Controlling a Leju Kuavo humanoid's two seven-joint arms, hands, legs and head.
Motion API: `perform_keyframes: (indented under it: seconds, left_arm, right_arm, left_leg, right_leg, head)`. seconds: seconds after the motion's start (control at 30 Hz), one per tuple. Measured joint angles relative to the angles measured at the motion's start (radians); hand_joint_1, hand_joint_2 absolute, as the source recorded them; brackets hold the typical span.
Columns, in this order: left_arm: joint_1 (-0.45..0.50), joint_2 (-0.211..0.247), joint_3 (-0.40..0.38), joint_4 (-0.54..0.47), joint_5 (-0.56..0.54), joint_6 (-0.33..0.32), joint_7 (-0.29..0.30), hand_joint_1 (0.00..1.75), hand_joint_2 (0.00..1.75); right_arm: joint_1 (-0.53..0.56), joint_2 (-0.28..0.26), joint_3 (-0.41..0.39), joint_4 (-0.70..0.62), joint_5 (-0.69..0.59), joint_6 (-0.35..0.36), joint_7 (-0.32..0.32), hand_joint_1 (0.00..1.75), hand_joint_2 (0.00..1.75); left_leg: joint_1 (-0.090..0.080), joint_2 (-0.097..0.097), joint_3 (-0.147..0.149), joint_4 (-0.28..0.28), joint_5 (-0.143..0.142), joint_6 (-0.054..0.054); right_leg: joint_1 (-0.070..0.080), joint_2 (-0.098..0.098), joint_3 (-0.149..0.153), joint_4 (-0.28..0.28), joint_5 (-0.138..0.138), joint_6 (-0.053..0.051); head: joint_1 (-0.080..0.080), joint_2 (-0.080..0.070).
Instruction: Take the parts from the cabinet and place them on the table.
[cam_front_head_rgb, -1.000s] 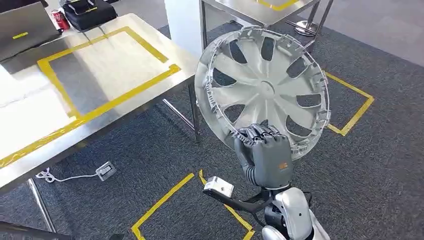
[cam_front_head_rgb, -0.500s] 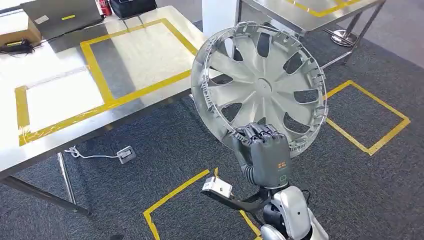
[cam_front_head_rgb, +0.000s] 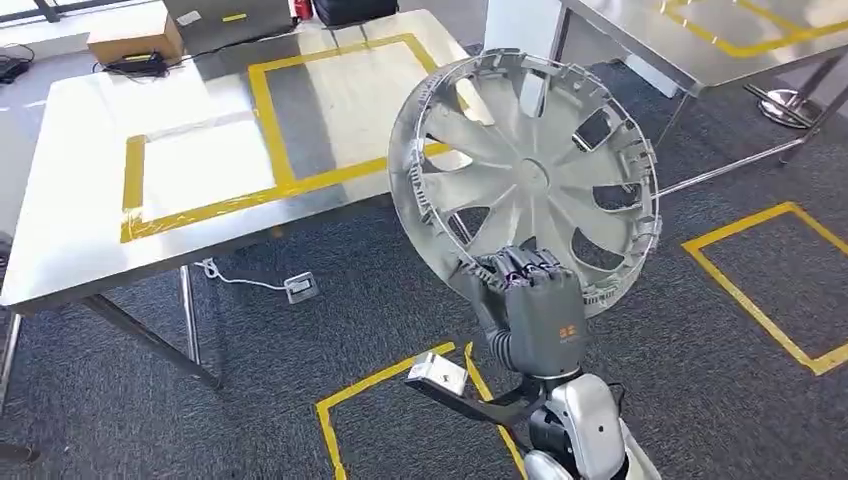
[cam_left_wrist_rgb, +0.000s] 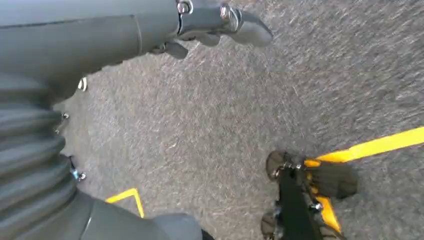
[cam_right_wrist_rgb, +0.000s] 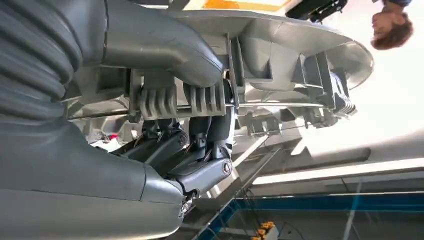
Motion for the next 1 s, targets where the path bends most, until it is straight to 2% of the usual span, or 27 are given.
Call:
perform_keyframes:
  seconds: [0.03, 0.07, 0.1, 0.13, 0.17, 0.2, 0.23, 0.27, 0.3, 0.33, 0.37, 0.4, 0.5, 0.53, 0.57, 0.6, 0.63, 0.67, 0.7, 0.73, 0.77, 0.83, 0.87, 0.9, 0.93, 0.97, 1.0]
  left_arm:
    - [0.002, 0.002, 0.000, 0.000, 0.000, 0.000, 0.000, 0.00, 1.75]
    - [0.001, -0.001, 0.000, 0.000, 0.000, 0.000, 0.000, 0.00, 1.75]
    - [-0.002, -0.001, 0.000, 0.000, 0.000, 0.000, 0.000, 0.00, 1.75]
    - [-0.004, -0.001, 0.000, 0.000, 0.000, 0.000, 0.000, 0.00, 1.75]
    - [-0.004, -0.001, 0.000, 0.000, 0.000, 0.000, 0.000, 0.00, 1.75]
    - [-0.003, -0.001, 0.000, 0.000, 0.000, 0.000, 0.000, 0.00, 1.75]
    - [-0.001, 0.000, 0.000, 0.000, 0.000, 0.000, 0.000, 0.00, 1.75]
    - [-0.001, 0.000, 0.000, 0.000, 0.000, 0.000, 0.000, 0.00, 1.75]
    - [-0.001, 0.001, 0.000, 0.000, 0.000, 0.000, 0.000, 0.00, 1.75]
    - [-0.002, 0.002, 0.000, 0.000, 0.000, 0.000, -0.001, 0.00, 1.75]
    - [-0.005, 0.002, 0.000, -0.001, 0.000, 0.000, -0.001, 0.00, 1.75]
    - [-0.008, 0.002, 0.000, -0.001, 0.000, 0.000, -0.001, 0.00, 1.75]
    - [-0.004, 0.002, 0.001, -0.001, 0.000, 0.000, -0.001, 0.00, 1.75]
    - [-0.004, 0.002, 0.001, -0.001, 0.000, -0.001, -0.003, 0.00, 1.75]
    - [-0.005, 0.001, 0.001, -0.001, 0.000, -0.001, -0.006, 0.00, 1.75]
    - [-0.008, 0.001, 0.001, -0.001, 0.000, -0.001, -0.009, 0.00, 1.75]
    - [-0.010, 0.002, 0.001, -0.001, 0.000, -0.001, -0.010, 0.00, 1.75]
    - [-0.011, 0.002, 0.001, -0.001, -0.001, -0.001, -0.009, 0.00, 1.75]
    - [-0.010, 0.002, 0.001, -0.001, -0.001, -0.001, -0.003, 0.00, 1.75]
    - [-0.008, 0.002, 0.002, -0.001, -0.001, -0.001, 0.000, 0.00, 1.75]
    - [-0.007, 0.002, 0.003, 0.000, -0.001, -0.001, 0.003, 0.00, 1.75]
    - [-0.008, 0.001, 0.003, 0.000, -0.004, -0.001, 0.008, 0.00, 1.75]
    - [-0.008, 0.001, 0.003, 0.000, -0.005, -0.001, 0.009, 0.00, 1.75]
    - [-0.009, 0.001, 0.003, 0.000, -0.006, -0.001, 0.011, 0.00, 1.75]
    - [-0.008, 0.002, 0.003, -0.001, -0.010, -0.001, 0.012, 0.00, 1.75]
    - [-0.008, 0.004, 0.003, -0.001, -0.011, -0.001, 0.015, 0.00, 1.75]
    - [-0.009, 0.005, 0.003, -0.001, -0.011, -0.001, 0.017, 0.00, 1.75]
  right_arm:
    - [-0.001, 0.001, 0.000, 0.000, 0.000, 0.000, 0.000, 1.75, 1.75]
    - [-0.001, 0.001, 0.000, 0.000, 0.000, 0.000, 0.000, 1.75, 1.75]
    - [-0.002, 0.001, 0.000, -0.001, 0.000, 0.001, 0.000, 1.75, 1.75]
    - [-0.002, 0.001, 0.000, -0.001, 0.000, 0.002, 0.000, 1.75, 1.75]
    - [-0.002, 0.001, 0.000, -0.001, 0.000, 0.002, -0.001, 1.75, 1.75]
    - [-0.002, 0.001, 0.000, -0.001, 0.000, 0.002, -0.001, 1.75, 1.75]
    - [-0.002, 0.001, 0.000, -0.001, 0.000, 0.003, -0.001, 1.75, 1.75]
    - [-0.002, 0.001, 0.000, -0.001, 0.000, 0.003, -0.001, 1.75, 1.75]
    - [-0.003, 0.001, 0.000, -0.001, -0.001, 0.003, -0.002, 1.75, 1.75]
    - [-0.004, 0.001, 0.000, -0.001, -0.002, 0.004, -0.004, 1.75, 1.75]
    - [-0.006, 0.001, 0.000, -0.001, -0.003, 0.005, -0.007, 1.75, 1.75]
    - [-0.009, 0.000, 0.000, 0.000, -0.004, 0.005, -0.010, 1.75, 1.75]
    - [-0.025, 0.000, 0.002, 0.001, -0.011, 0.005, -0.018, 1.75, 1.75]
    - [-0.031, 0.000, 0.002, 0.001, -0.013, 0.005, -0.018, 1.75, 1.75]
    - [-0.035, 0.000, 0.003, 0.003, -0.016, 0.004, -0.018, 1.75, 1.75]
    - [-0.035, 0.000, 0.003, 0.003, -0.016, 0.003, -0.018, 1.75, 1.75]
    - [-0.035, 0.000, 0.003, 0.007, -0.017, 0.003, -0.018, 1.75, 1.75]
    - [-0.035, -0.001, 0.004, 0.010, -0.020, 0.003, -0.018, 1.75, 1.75]
    - [-0.035, -0.001, 0.005, 0.013, -0.026, 0.002, -0.018, 1.75, 1.75]
    - [-0.036, -0.001, 0.005, 0.016, -0.036, 0.000, -0.018, 1.75, 1.75]
    - [-0.036, -0.001, 0.005, 0.020, -0.043, -0.001, -0.016, 1.75, 1.75]
    - [-0.039, -0.001, 0.005, 0.025, -0.052, -0.004, -0.014, 1.75, 1.75]
    - [-0.042, -0.001, 0.005, 0.027, -0.055, -0.007, -0.014, 1.75, 1.75]
    - [-0.043, 0.000, 0.005, 0.029, -0.056, -0.011, -0.012, 1.75, 1.75]
    - [-0.043, 0.000, 0.005, 0.030, -0.056, -0.015, -0.011, 1.75, 1.75]
    - [-0.044, 0.000, 0.005, 0.032, -0.056, -0.018, -0.009, 1.75, 1.75]
    - [-0.045, 0.000, 0.005, 0.034, -0.056, -0.020, -0.007, 1.75, 1.75]
  left_leg:
    - [0.001, 0.027, -0.004, 0.010, -0.007, -0.002]
    - [-0.006, 0.085, -0.021, 0.045, -0.034, -0.004]
    - [-0.006, 0.117, -0.053, 0.116, -0.076, -0.008]
    - [-0.005, 0.130, -0.092, 0.202, -0.116, -0.010]
    - [-0.005, 0.133, -0.124, 0.276, -0.145, -0.011]
    - [-0.005, 0.134, -0.141, 0.318, -0.153, -0.012]
    - [-0.005, 0.136, -0.131, 0.305, -0.135, -0.012]
    - [-0.005, 0.139, -0.099, 0.249, -0.102, -0.011]
    - [-0.005, 0.147, -0.051, 0.164, -0.063, -0.009]
    - [-0.006, 0.174, 0.001, 0.072, -0.030, -0.006]
    - [-0.015, 0.223, 0.027, 0.013, -0.040, 0.000]
    - [-0.017, 0.208, 0.029, 0.011, -0.033, 0.018]
    - [-0.020, 0.176, 0.017, 0.013, -0.029, 0.035]
    - [-0.011, 0.165, 0.021, 0.007, -0.022, 0.045]
    - [-0.010, 0.155, 0.018, 0.007, -0.020, 0.048]
    - [-0.009, 0.146, 0.016, 0.007, -0.019, 0.053]
    - [-0.009, 0.135, 0.015, 0.007, -0.018, 0.056]
    - [-0.010, 0.124, 0.013, 0.007, -0.017, 0.057]
    - [-0.010, 0.118, 0.013, 0.007, -0.017, 0.058]
    - [-0.011, 0.109, 0.013, 0.008, -0.017, 0.058]
    - [-0.011, 0.101, 0.013, 0.009, -0.017, 0.057]
    - [-0.011, 0.087, 0.014, 0.013, -0.016, 0.055]
    - [-0.010, 0.084, 0.012, 0.013, -0.016, 0.052]
    - [-0.017, 0.080, 0.008, 0.017, -0.016, 0.042]
    - [-0.017, 0.079, 0.004, 0.018, -0.016, 0.039]
    - [-0.018, 0.082, 0.005, 0.016, -0.017, 0.050]
    - [-0.016, 0.084, 0.006, 0.013, -0.015, 0.043]
  right_leg:
    - [-0.004, -0.017, 0.003, -0.007, 0.005, -0.008]
    - [-0.002, -0.025, 0.003, -0.009, 0.005, -0.019]
    - [0.001, -0.039, 0.002, -0.009, 0.006, -0.021]
    - [0.003, -0.052, 0.002, -0.009, 0.005, -0.022]
    - [0.004, -0.066, 0.001, -0.009, 0.004, -0.024]
    - [0.005, -0.077, 0.001, -0.009, 0.004, -0.023]
    - [0.005, -0.091, 0.002, -0.008, 0.004, -0.023]
    - [0.005, -0.101, 0.003, -0.008, 0.004, -0.023]
    - [0.005, -0.113, 0.004, -0.008, 0.002, -0.020]
    - [0.005, -0.122, 0.007, -0.006, 0.000, -0.017]
    - [0.012, -0.130, 0.006, -0.003, -0.004, -0.010]
    - [0.016, -0.138, 0.005, 0.000, -0.007, -0.004]
    - [0.017, -0.164, 0.009, -0.005, -0.003, 0.013]
    - [0.012, -0.152, 0.008, -0.001, -0.011, 0.023]
    - [0.008, -0.099, -0.001, 0.026, -0.032, 0.027]
    - [0.006, -0.066, -0.029, 0.088, -0.071, 0.029]
    - [0.005, -0.052, -0.069, 0.173, -0.113, 0.032]
    - [0.006, -0.047, -0.110, 0.255, -0.144, 0.033]
    - [0.007, -0.047, -0.136, 0.305, -0.153, 0.033]
    - [0.007, -0.046, -0.140, 0.307, -0.137, 0.031]
    - [0.007, -0.046, -0.122, 0.262, -0.101, 0.028]
    - [0.007, -0.042, -0.034, 0.076, -0.005, 0.018]
    - [0.007, -0.032, -0.006, 0.010, 0.001, 0.011]
    - [0.013, -0.032, -0.004, 0.000, 0.000, 0.011]
    - [0.010, -0.032, -0.007, -0.003, 0.005, 0.011]
    - [0.009, -0.032, -0.009, -0.004, 0.006, 0.015]
    - [0.012, -0.031, -0.009, -0.003, 0.007, 0.013]
  head:
    - [0.000, 0.000]
    - [-0.011, 0.000]
    - [-0.012, 0.000]
    - [-0.012, 0.000]
    - [-0.013, 0.000]
    - [-0.013, 0.000]
    - [-0.013, 0.000]
    - [-0.013, 0.000]
    - [-0.013, 0.000]
    - [-0.013, 0.000]
    - [-0.013, 0.000]
    - [-0.012, 0.000]
    - [-0.009, 0.000]
    - [-0.009, 0.000]
    - [-0.007, 0.000]
    - [-0.003, 0.000]
    - [0.001, 0.000]
    - [0.000, 0.000]
    - [0.001, 0.000]
    - [0.000, 0.000]
    - [0.001, 0.000]
    - [0.001, 0.000]
    - [0.001, 0.000]
    - [0.000, 0.000]
    - [0.000, 0.000]
    - [0.000, 0.000]
    - [-0.001, 0.000]
